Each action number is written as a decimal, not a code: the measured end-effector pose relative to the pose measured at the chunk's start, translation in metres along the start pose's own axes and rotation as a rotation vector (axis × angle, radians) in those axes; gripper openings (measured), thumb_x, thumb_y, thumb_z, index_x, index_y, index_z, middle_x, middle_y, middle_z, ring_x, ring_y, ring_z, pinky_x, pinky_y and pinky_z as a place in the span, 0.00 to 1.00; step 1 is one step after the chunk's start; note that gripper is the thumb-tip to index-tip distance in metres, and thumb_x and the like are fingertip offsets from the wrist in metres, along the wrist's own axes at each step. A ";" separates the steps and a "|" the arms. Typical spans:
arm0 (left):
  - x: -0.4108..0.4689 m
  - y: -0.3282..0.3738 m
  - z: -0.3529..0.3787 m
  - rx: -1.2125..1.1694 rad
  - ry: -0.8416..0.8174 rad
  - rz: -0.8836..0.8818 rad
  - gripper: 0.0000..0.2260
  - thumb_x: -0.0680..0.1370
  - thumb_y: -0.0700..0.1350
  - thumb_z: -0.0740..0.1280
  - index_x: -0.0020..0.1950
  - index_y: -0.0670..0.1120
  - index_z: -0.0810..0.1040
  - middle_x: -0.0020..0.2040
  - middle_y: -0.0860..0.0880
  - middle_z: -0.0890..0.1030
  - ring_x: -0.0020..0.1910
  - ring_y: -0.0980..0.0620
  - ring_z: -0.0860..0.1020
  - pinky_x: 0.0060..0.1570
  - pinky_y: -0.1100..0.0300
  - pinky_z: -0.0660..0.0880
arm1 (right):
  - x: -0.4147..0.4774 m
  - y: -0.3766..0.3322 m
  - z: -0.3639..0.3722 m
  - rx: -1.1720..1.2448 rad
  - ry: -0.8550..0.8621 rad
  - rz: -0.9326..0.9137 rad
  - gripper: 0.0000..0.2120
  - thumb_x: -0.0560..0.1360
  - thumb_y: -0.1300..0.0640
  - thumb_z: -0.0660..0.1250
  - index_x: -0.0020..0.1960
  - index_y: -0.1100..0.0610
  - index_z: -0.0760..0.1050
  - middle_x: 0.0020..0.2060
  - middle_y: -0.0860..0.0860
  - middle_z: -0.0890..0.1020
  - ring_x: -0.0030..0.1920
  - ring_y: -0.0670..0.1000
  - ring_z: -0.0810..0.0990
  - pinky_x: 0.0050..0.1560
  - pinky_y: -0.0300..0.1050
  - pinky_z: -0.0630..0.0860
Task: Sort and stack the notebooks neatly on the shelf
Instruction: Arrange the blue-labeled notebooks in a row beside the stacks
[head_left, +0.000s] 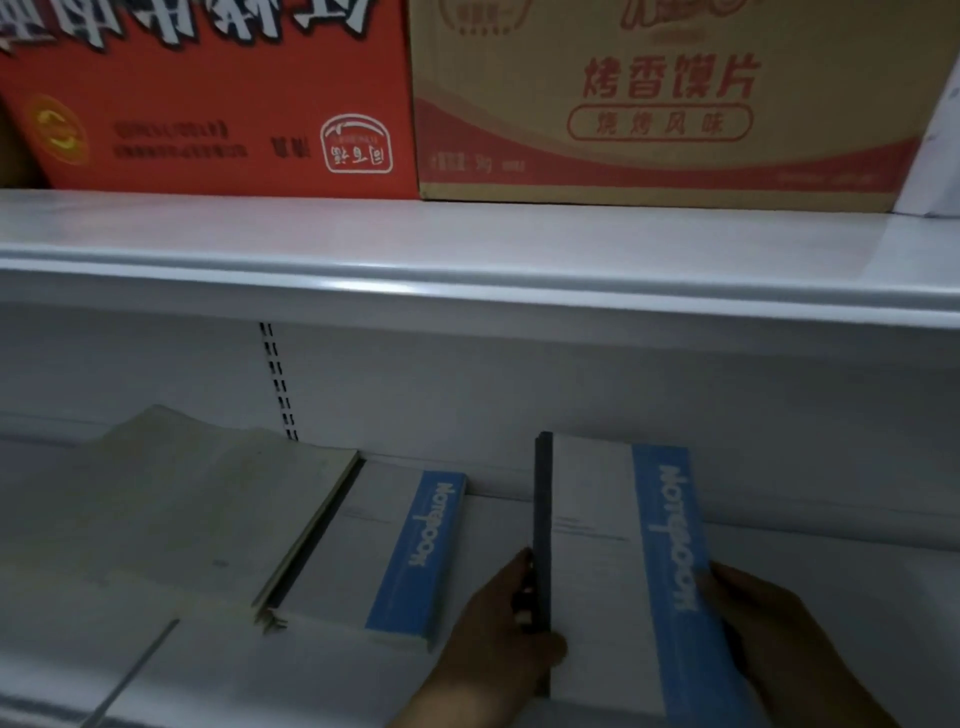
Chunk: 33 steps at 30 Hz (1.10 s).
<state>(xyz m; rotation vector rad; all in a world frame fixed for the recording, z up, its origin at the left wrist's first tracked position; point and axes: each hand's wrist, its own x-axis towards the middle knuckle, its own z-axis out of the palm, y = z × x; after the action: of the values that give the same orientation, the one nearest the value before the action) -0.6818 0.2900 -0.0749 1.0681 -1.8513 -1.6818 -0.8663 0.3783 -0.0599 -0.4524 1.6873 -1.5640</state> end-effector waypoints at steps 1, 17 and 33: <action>-0.004 0.002 -0.014 0.042 0.078 0.005 0.31 0.70 0.34 0.70 0.66 0.57 0.66 0.60 0.56 0.74 0.55 0.60 0.74 0.54 0.69 0.71 | -0.001 -0.001 0.009 -0.072 -0.053 0.071 0.09 0.75 0.62 0.65 0.54 0.63 0.77 0.39 0.56 0.81 0.36 0.56 0.78 0.37 0.46 0.74; 0.001 -0.041 -0.116 1.141 0.025 0.196 0.30 0.72 0.55 0.66 0.73 0.54 0.61 0.74 0.53 0.61 0.73 0.51 0.59 0.72 0.55 0.58 | 0.030 0.031 0.085 -0.343 0.021 0.095 0.13 0.75 0.57 0.66 0.51 0.67 0.78 0.50 0.65 0.82 0.46 0.61 0.82 0.50 0.57 0.79; -0.003 -0.020 -0.055 1.136 -0.291 0.486 0.28 0.77 0.34 0.55 0.75 0.53 0.56 0.75 0.47 0.61 0.72 0.45 0.62 0.72 0.50 0.60 | 0.003 0.070 0.058 0.030 0.182 -0.342 0.11 0.78 0.64 0.58 0.52 0.57 0.78 0.53 0.56 0.80 0.48 0.46 0.82 0.46 0.28 0.78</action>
<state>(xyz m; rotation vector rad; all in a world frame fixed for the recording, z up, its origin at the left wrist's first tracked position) -0.6336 0.2575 -0.0832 0.5829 -3.0328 -0.4322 -0.8090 0.3499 -0.1243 -0.6250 1.7884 -1.9239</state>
